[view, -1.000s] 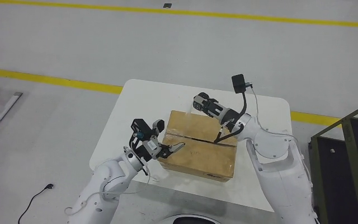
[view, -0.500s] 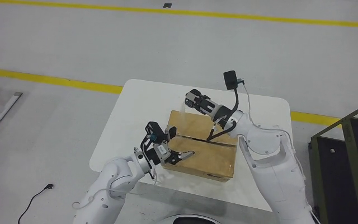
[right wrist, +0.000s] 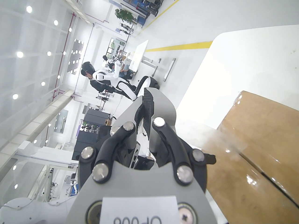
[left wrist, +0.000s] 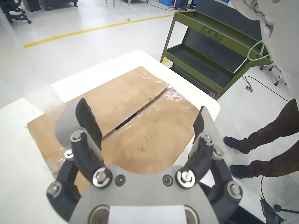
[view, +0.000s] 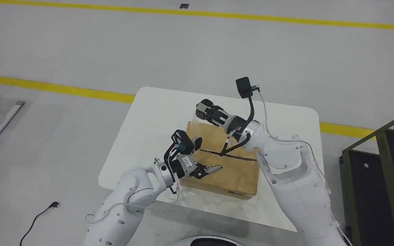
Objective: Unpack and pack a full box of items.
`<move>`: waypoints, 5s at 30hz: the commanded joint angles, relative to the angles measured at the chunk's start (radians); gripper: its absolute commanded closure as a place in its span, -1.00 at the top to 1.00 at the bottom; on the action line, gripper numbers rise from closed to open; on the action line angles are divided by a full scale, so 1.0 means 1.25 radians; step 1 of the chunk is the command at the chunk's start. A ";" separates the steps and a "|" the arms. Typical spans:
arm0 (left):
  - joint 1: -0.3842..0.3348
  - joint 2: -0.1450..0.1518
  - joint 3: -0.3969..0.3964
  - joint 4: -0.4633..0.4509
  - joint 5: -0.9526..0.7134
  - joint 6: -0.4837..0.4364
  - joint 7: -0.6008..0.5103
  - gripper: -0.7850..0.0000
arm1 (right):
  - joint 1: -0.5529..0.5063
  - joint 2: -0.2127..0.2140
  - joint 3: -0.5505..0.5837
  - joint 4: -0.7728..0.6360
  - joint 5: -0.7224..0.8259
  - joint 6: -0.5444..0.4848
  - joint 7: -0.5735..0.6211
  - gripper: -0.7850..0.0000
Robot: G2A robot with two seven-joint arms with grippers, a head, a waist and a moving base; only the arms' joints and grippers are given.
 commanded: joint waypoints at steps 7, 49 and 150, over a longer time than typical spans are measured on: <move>-0.014 0.001 0.001 -0.012 -0.010 0.047 -0.051 -0.02 | 0.002 0.002 -0.009 0.012 -0.011 0.009 -0.005 -1.00; 0.007 0.025 -0.106 -0.044 0.038 0.122 -0.055 1.00 | 0.013 0.013 -0.002 0.006 -0.015 0.017 -0.007 -1.00; -0.011 0.094 -0.338 0.103 0.178 -0.030 -0.220 1.00 | -0.176 0.049 0.070 0.139 0.116 0.005 -0.029 0.16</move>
